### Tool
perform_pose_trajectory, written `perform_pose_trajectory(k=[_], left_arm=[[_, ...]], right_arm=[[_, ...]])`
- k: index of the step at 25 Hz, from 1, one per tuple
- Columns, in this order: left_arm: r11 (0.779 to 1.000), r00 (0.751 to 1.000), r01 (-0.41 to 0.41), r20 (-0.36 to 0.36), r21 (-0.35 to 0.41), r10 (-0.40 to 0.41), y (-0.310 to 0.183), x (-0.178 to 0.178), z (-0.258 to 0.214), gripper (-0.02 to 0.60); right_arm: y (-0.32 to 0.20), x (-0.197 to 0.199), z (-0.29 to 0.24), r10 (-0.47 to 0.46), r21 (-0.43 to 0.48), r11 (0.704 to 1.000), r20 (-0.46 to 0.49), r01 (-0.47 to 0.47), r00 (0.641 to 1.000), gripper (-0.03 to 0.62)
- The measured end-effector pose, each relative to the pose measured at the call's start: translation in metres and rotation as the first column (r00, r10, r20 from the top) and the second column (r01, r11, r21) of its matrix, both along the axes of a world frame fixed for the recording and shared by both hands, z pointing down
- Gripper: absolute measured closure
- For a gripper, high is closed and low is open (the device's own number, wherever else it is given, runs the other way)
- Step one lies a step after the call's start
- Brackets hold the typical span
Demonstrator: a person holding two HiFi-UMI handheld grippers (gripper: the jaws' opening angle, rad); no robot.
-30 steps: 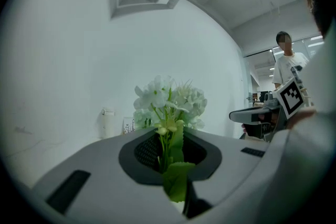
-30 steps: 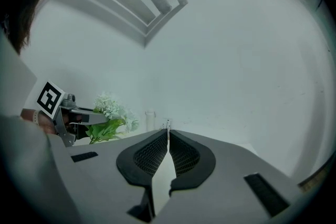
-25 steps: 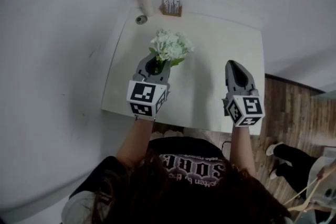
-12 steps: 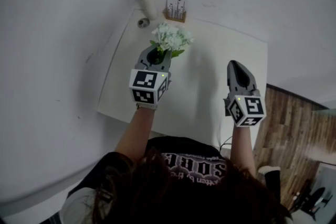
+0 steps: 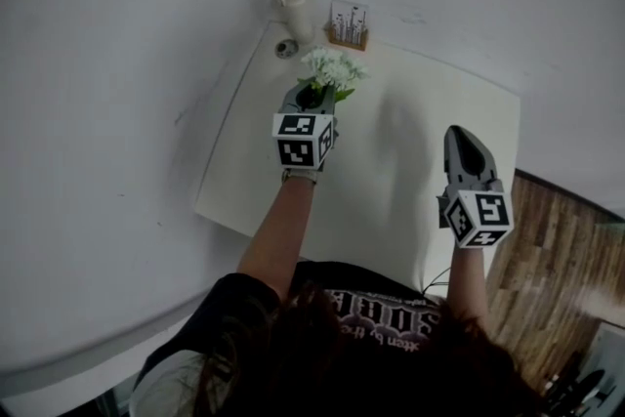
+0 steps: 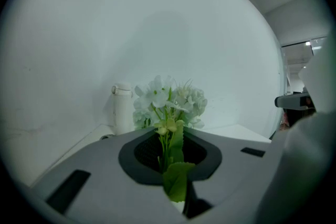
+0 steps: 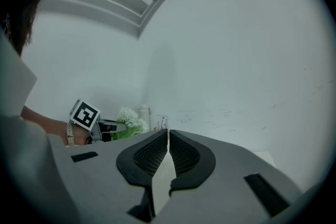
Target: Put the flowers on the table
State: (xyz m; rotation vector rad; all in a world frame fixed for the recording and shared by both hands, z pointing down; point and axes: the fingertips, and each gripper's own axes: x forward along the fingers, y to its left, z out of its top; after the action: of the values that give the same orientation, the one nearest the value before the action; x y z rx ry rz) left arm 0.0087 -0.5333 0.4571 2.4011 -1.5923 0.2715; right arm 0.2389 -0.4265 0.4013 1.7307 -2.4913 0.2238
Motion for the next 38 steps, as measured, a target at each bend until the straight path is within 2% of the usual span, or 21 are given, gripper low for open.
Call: perform_pose_trajectory(k=[6, 12, 18, 23, 27, 29, 32, 38], left_arm=[[0.995, 0.999, 0.009, 0.045, -0.096, -0.005, -0.021, 0.003, 0.045, 0.534], [0.989, 0.996, 0.007, 0.093, -0.147, 0.007, -0.028, 0.01, 0.07, 0.529], [0.984, 0.995, -0.016, 0.097, -0.177, 0.034, -0.028, 0.012, 0.08, 0.51], [0.987, 0.994, -0.015, 0.101, -0.161, 0.032, -0.03, 0.013, 0.079, 0.418], [0.991, 0.993, -0.018, 0.117, -0.134, 0.034, -0.029, 0.014, 0.078, 0.237], [0.992, 0.992, -0.019, 0.125, -0.124, 0.035, -0.027, 0.012, 0.078, 0.197], [0.994, 0.989, -0.03, 0.139, -0.105, 0.045, -0.024, 0.011, 0.072, 0.162], [0.996, 0.987, -0.026, 0.156, -0.087, 0.04, -0.013, 0.002, 0.061, 0.158]], right_arm=[[-0.007, 0.0, 0.011, -0.021, -0.018, 1.0, 0.006, 0.021, 1.0, 0.562], [-0.015, 0.011, 0.014, -0.019, -0.022, 1.0, 0.038, 0.02, 0.999, 0.562], [-0.018, 0.01, 0.021, -0.031, -0.026, 0.999, 0.046, 0.032, 0.998, 0.562], [-0.019, 0.006, 0.024, -0.063, -0.034, 0.997, 0.055, 0.065, 0.996, 0.562], [-0.017, 0.005, 0.023, -0.062, -0.032, 0.997, 0.055, 0.064, 0.997, 0.562], [-0.016, 0.003, 0.022, -0.061, -0.029, 0.998, 0.054, 0.063, 0.997, 0.562], [-0.015, 0.002, 0.021, -0.058, -0.029, 0.998, 0.054, 0.059, 0.997, 0.562], [-0.013, -0.005, 0.018, -0.062, -0.02, 0.998, 0.05, 0.063, 0.997, 0.562]])
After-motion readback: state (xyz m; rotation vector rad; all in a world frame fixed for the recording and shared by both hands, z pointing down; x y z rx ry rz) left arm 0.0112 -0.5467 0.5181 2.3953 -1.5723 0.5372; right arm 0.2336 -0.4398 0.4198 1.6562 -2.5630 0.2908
